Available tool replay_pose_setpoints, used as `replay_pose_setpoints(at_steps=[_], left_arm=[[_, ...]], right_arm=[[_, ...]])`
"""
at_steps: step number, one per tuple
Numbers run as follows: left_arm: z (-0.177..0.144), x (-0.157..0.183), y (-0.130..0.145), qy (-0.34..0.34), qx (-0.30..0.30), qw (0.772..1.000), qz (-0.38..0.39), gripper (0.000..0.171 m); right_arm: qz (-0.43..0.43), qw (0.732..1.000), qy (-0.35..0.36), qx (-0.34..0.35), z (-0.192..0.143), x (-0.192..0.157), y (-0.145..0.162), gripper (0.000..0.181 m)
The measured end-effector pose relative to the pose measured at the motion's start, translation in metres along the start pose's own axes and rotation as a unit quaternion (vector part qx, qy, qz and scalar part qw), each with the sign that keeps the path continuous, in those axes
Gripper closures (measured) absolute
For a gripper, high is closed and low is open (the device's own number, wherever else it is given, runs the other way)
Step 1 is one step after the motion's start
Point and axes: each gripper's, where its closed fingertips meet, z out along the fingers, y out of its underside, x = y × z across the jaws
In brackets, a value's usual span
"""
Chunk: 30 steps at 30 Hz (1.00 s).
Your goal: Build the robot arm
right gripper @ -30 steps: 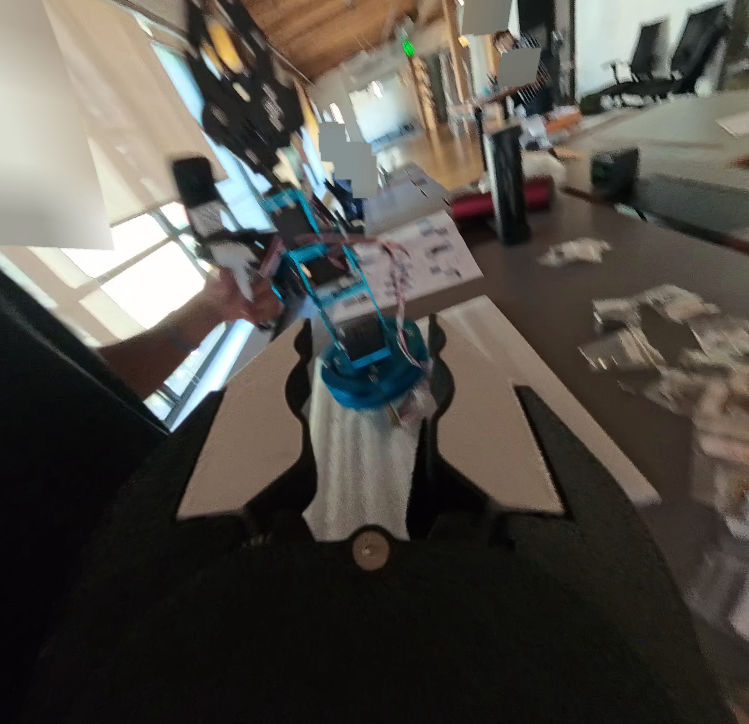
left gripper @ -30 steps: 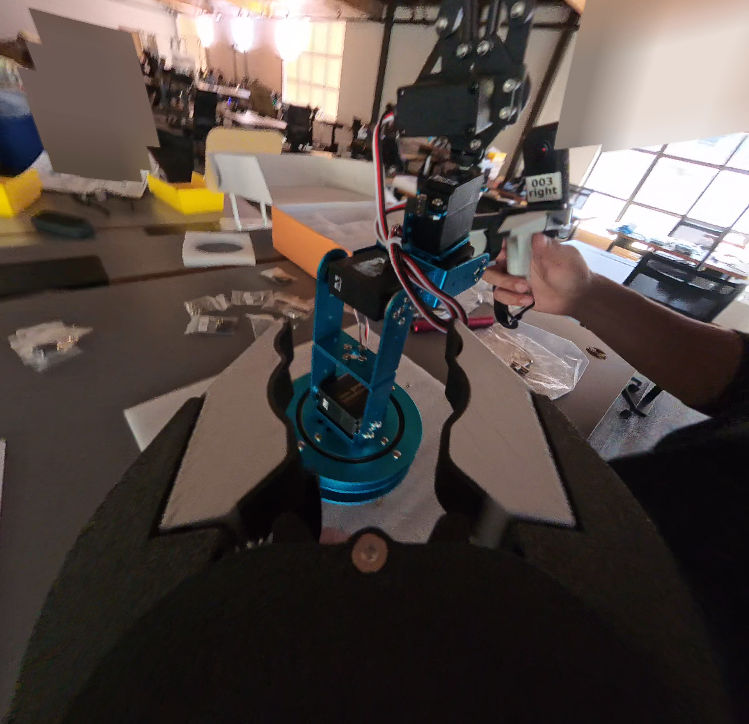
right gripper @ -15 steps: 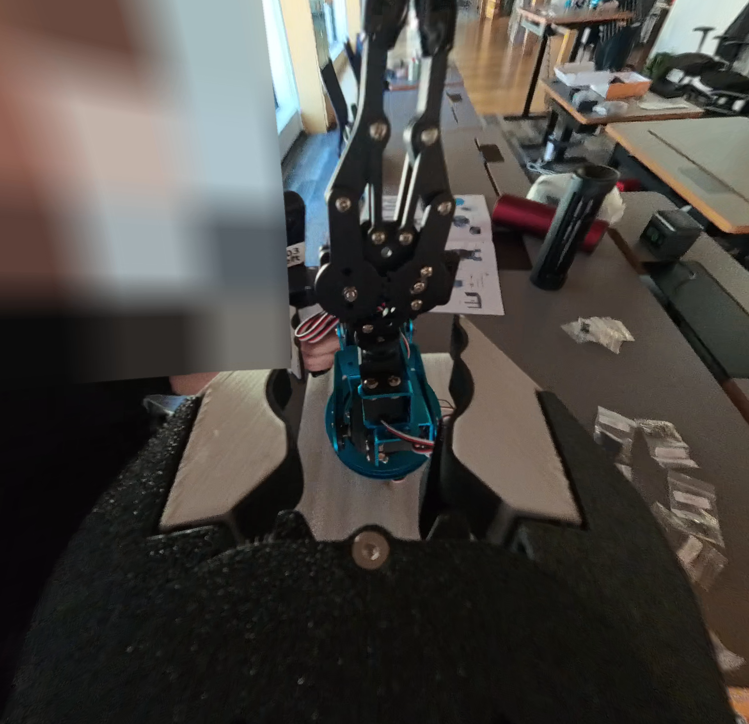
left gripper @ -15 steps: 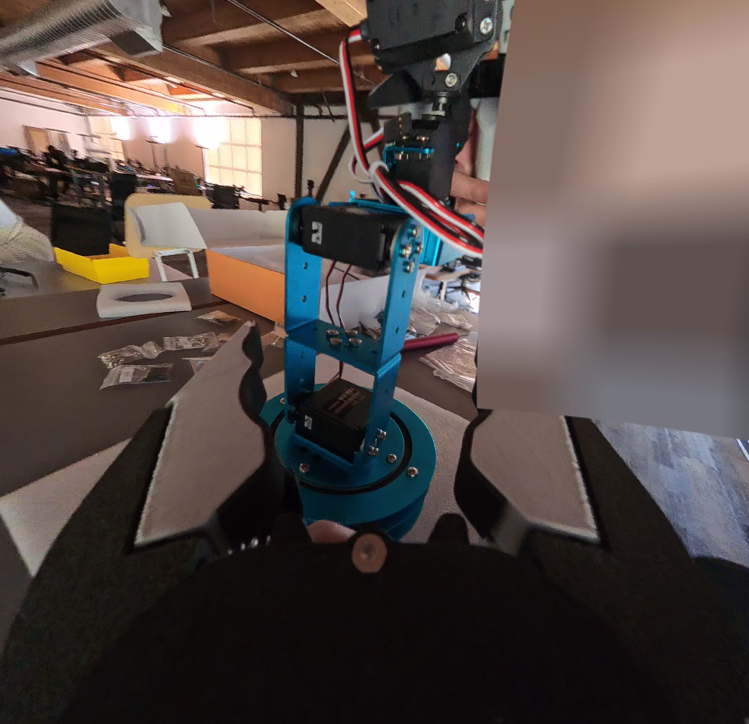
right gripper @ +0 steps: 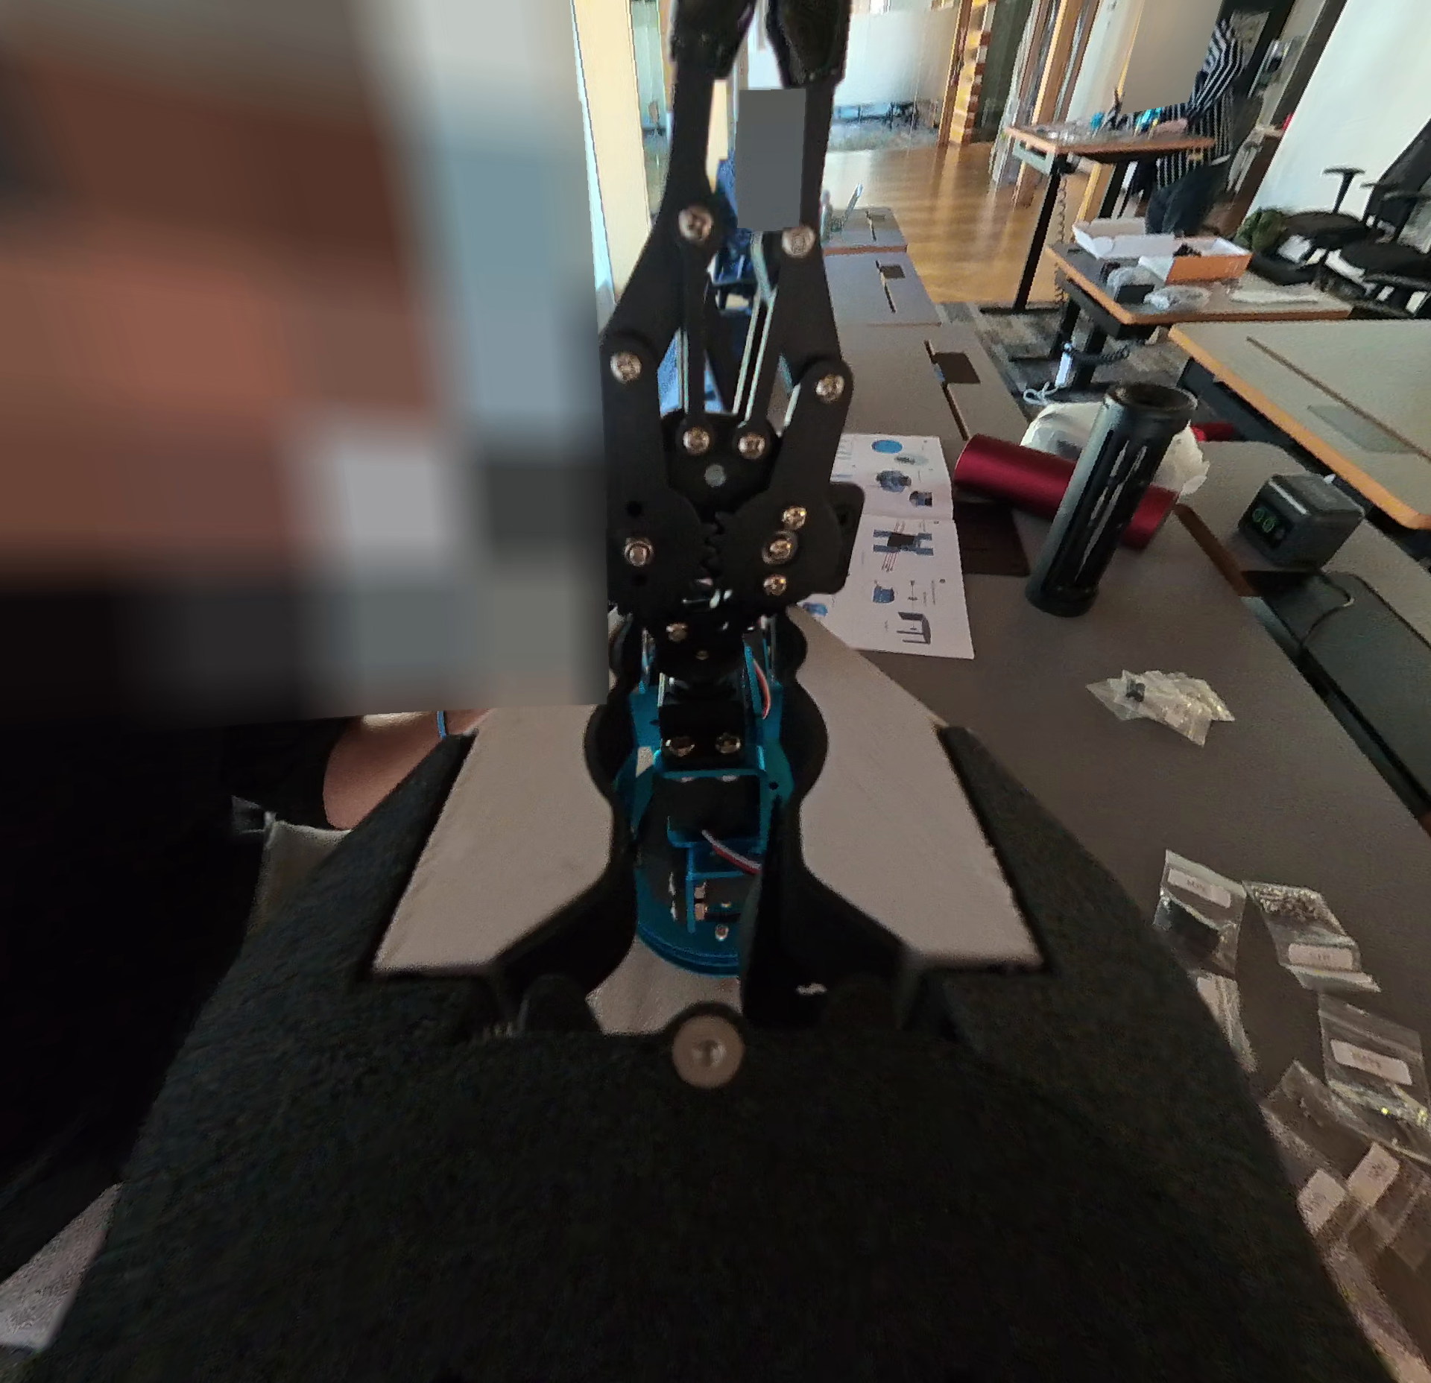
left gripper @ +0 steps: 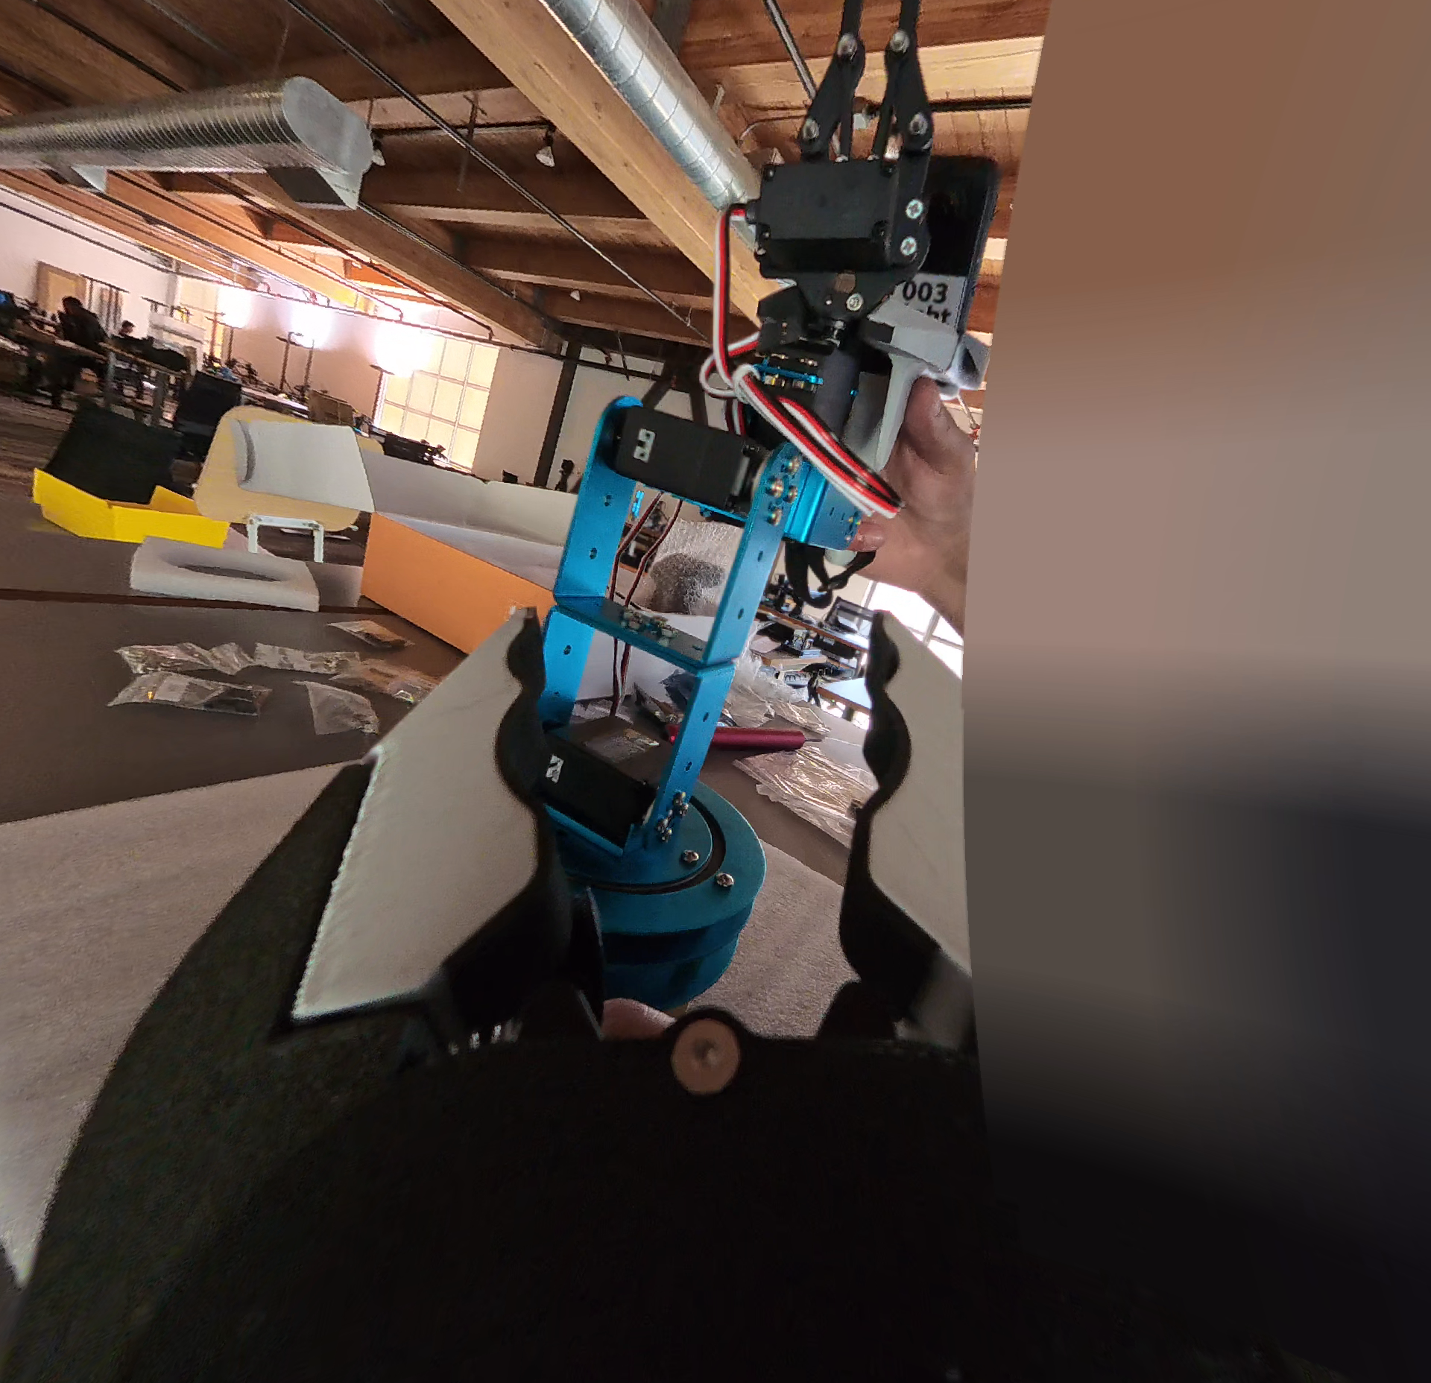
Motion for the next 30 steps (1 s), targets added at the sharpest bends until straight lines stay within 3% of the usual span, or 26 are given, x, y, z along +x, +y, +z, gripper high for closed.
replay_pose_setpoints(at_steps=[1, 13, 15, 17, 22, 25, 30], left_arm=[[0.001, -0.001, 0.000, 0.001, -0.002, 1.000, -0.002, 0.088], [0.025, -0.001, -0.011, 0.035, -0.002, 0.999, -0.014, 0.081], [0.033, -0.001, -0.015, 0.048, -0.008, 0.999, -0.004, 0.077], [0.041, 0.001, -0.016, 0.062, -0.024, 0.998, 0.008, 0.073], [0.054, 0.004, -0.011, 0.066, -0.039, 0.997, 0.025, 0.081], [0.056, -0.003, -0.011, 0.047, -0.038, 0.997, 0.037, 0.096], [0.054, -0.009, -0.012, 0.039, -0.037, 0.998, 0.044, 0.102]], right_arm=[[-0.002, 1.000, -0.001, 0.007, 0.001, 0.000, -0.001, 0.150], [-0.005, 0.999, -0.035, 0.031, -0.005, 0.001, 0.004, 0.151], [0.026, 0.999, -0.025, 0.003, -0.009, 0.008, 0.009, 0.102], [0.044, 0.998, -0.046, -0.010, -0.017, 0.007, 0.007, 0.084], [0.072, 0.994, -0.077, -0.028, -0.011, 0.003, -0.014, 0.084], [0.081, 0.990, -0.092, -0.064, 0.000, 0.000, -0.015, 0.110], [0.035, 0.993, -0.078, -0.082, 0.005, -0.001, -0.017, 0.114]])
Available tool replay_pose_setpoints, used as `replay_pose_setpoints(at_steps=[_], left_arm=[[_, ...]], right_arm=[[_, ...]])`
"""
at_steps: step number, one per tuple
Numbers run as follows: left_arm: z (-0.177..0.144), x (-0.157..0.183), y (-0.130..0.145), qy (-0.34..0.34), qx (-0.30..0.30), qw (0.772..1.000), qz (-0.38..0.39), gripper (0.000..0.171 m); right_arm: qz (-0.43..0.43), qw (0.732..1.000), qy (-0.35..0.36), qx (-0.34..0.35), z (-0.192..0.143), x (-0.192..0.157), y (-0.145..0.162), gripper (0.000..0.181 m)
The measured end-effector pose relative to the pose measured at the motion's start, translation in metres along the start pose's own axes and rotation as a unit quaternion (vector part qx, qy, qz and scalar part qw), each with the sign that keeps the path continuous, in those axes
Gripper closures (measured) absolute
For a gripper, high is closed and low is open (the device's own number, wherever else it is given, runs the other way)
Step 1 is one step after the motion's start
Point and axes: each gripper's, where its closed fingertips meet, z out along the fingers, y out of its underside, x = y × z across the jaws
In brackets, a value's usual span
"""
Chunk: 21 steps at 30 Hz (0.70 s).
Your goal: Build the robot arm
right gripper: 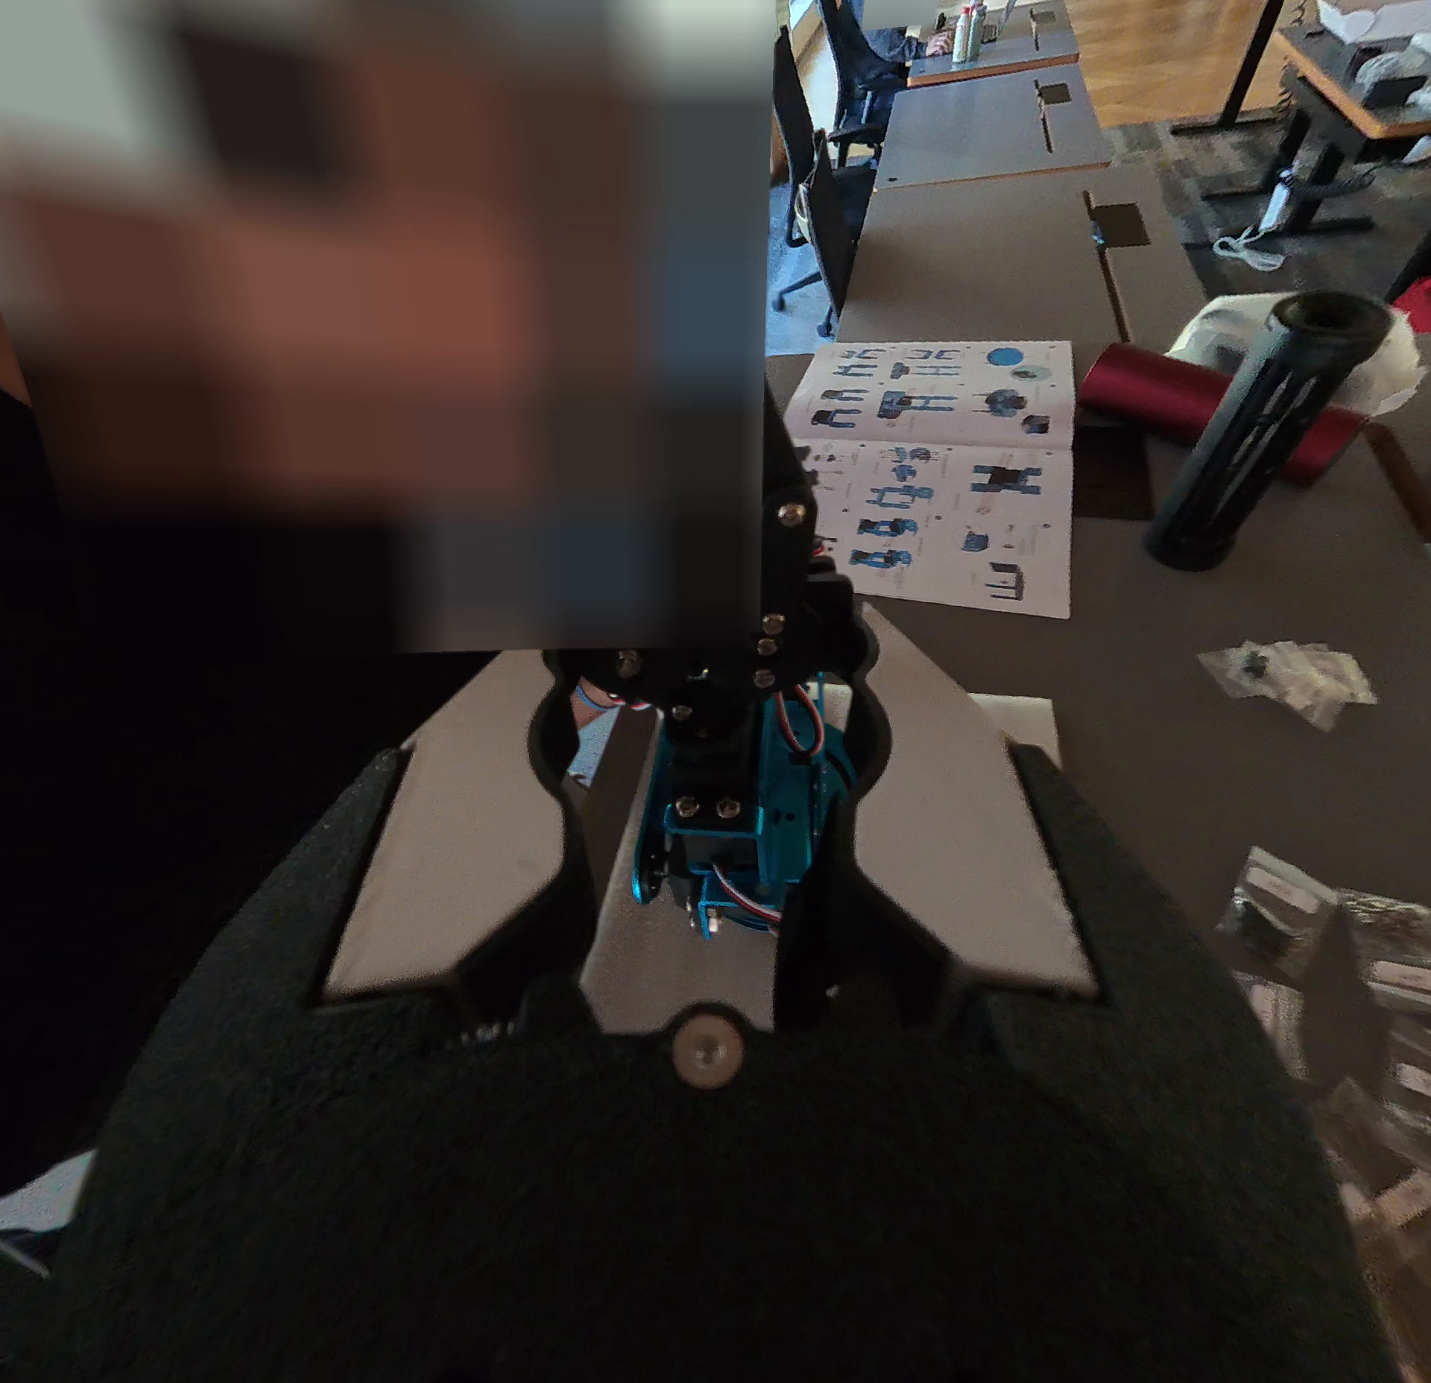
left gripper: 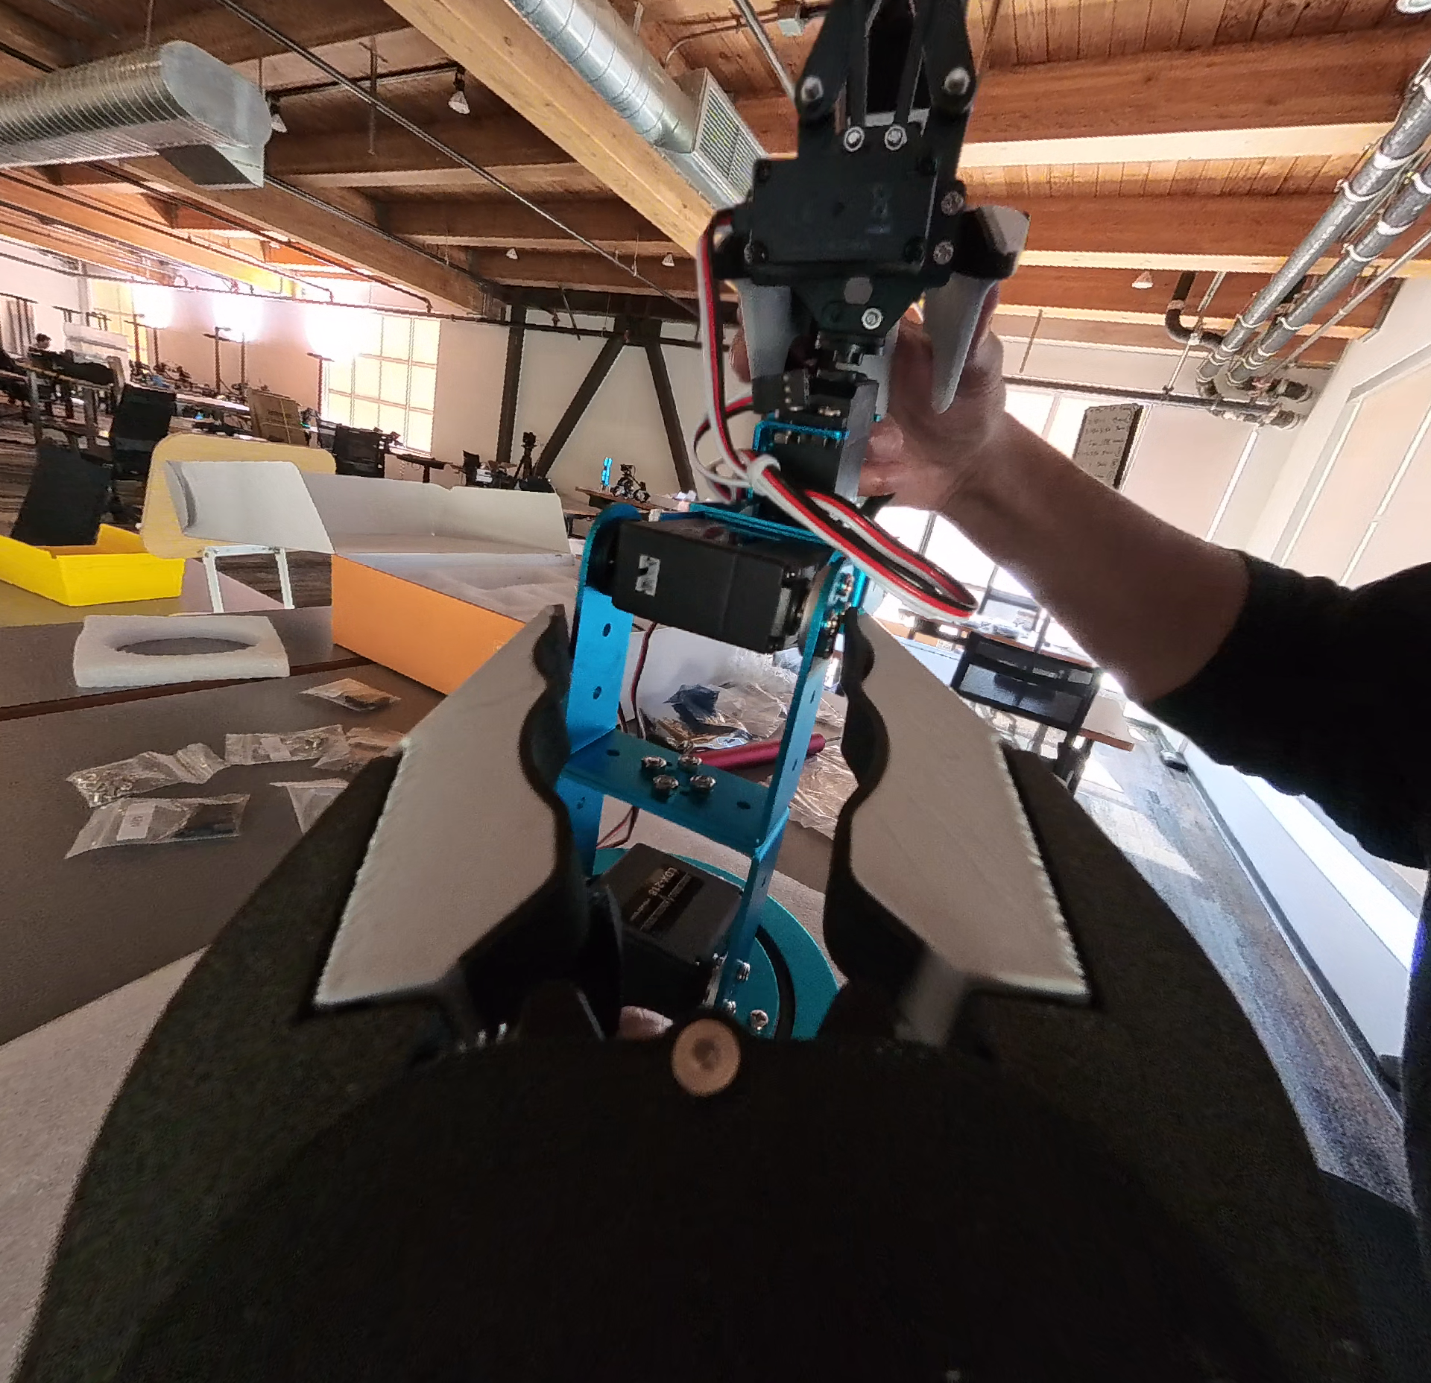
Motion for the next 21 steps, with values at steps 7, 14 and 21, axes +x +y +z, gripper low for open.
replay_pose_setpoints(at_steps=[7, 14, 21], left_arm=[[0.0005, 0.0024, 0.0009, 0.004, -0.003, 1.000, 0.008, 0.102], [0.0014, 0.0038, 0.0013, 0.007, -0.002, 1.000, 0.008, 0.102], [0.0013, 0.0043, 0.0015, 0.008, -0.001, 1.000, 0.006, 0.102]], right_arm=[[-0.052, 0.999, 0.002, 0.003, -0.0032, -0.0050, 0.0017, 0.113], [-0.088, 0.996, 0.008, 0.018, -0.0058, -0.0077, 0.0021, 0.113], [-0.042, 0.999, -0.010, 0.027, -0.0064, -0.0067, 0.0022, 0.113]])
